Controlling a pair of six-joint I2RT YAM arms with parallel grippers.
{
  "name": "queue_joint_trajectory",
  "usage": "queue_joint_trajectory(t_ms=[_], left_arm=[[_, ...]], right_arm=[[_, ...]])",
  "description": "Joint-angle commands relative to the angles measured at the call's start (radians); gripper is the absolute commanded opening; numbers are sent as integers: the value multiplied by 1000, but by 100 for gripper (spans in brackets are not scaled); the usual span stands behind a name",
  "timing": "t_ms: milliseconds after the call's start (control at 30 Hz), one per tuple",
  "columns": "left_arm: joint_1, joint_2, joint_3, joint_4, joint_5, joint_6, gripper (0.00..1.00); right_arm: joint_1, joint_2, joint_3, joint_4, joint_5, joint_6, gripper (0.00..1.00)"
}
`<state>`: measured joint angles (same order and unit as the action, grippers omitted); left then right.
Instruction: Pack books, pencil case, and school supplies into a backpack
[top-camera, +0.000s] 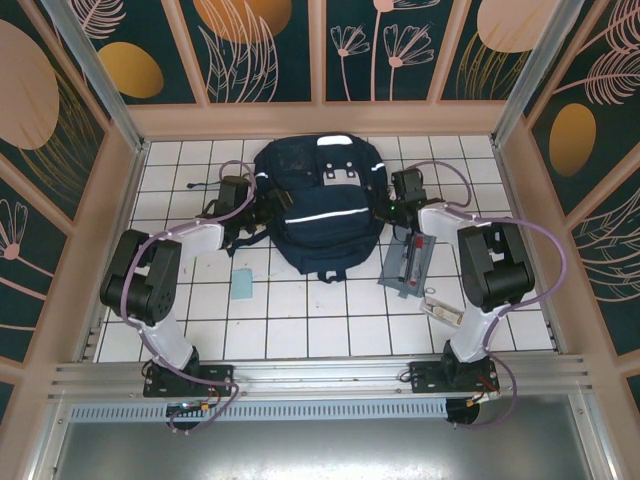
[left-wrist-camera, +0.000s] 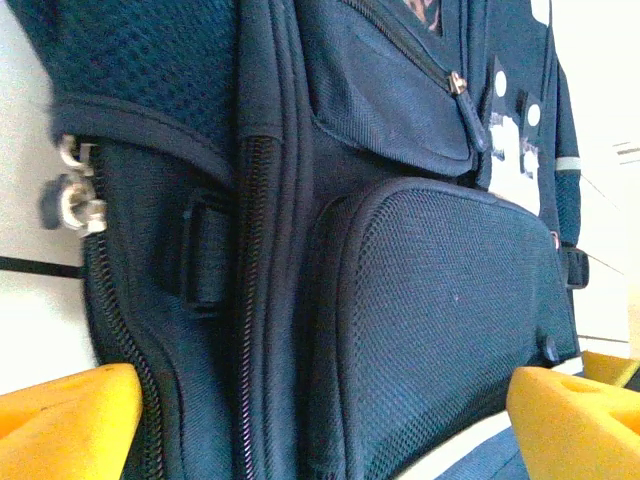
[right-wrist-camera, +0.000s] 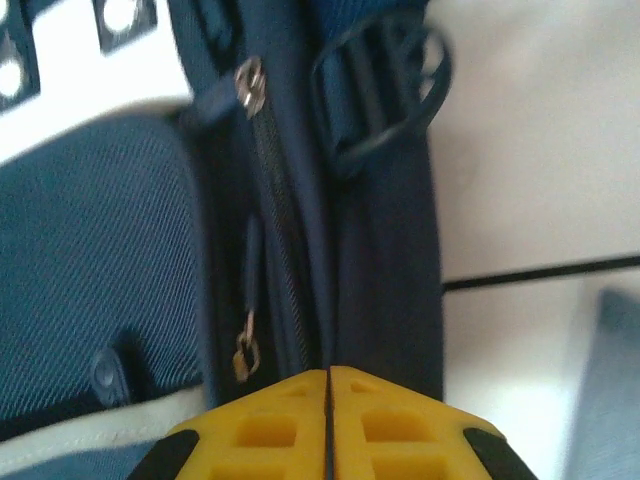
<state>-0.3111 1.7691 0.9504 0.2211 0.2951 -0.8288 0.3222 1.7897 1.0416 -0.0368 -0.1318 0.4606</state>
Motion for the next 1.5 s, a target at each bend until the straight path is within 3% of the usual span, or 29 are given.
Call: queue_joint_trajectory(t_ms=[0, 133, 200, 333, 500, 633, 800, 967, 1200, 1367, 1467], left_arm=[[0, 83, 89, 57, 28, -11, 94], [0, 187, 250, -24, -33, 67, 95], [4, 235, 352, -104, -63, 124, 95], [7, 235, 478, -270, -196, 256, 94], [7, 138, 478, -396, -344, 372, 95], [-7, 59, 420, -406, -198, 350, 93], [-53, 23, 329, -355, -79, 273, 92], [-59, 25, 201, -228, -9, 180, 92], [-59, 107, 189, -228, -18, 200, 93], [-57, 145, 200, -243, -31, 215, 93], [-56, 156, 203, -259, -43, 220, 94]], right_arm=[[78, -58, -85, 60, -20, 76, 10], [195, -124, -141, 88, -29, 153, 12], [219, -156, -130, 55, -9, 168, 18], [218, -253, -79, -61, 86, 131, 27], [153, -254, 60, -210, 162, -37, 29], [69, -136, 193, -303, 65, -196, 29], [22, 27, 354, -405, -13, -338, 11], [21, 124, 419, -468, -10, -471, 11], [28, 195, 437, -453, 36, -582, 17], [40, 213, 444, -435, 7, -626, 35], [54, 207, 421, -425, 5, -640, 40]])
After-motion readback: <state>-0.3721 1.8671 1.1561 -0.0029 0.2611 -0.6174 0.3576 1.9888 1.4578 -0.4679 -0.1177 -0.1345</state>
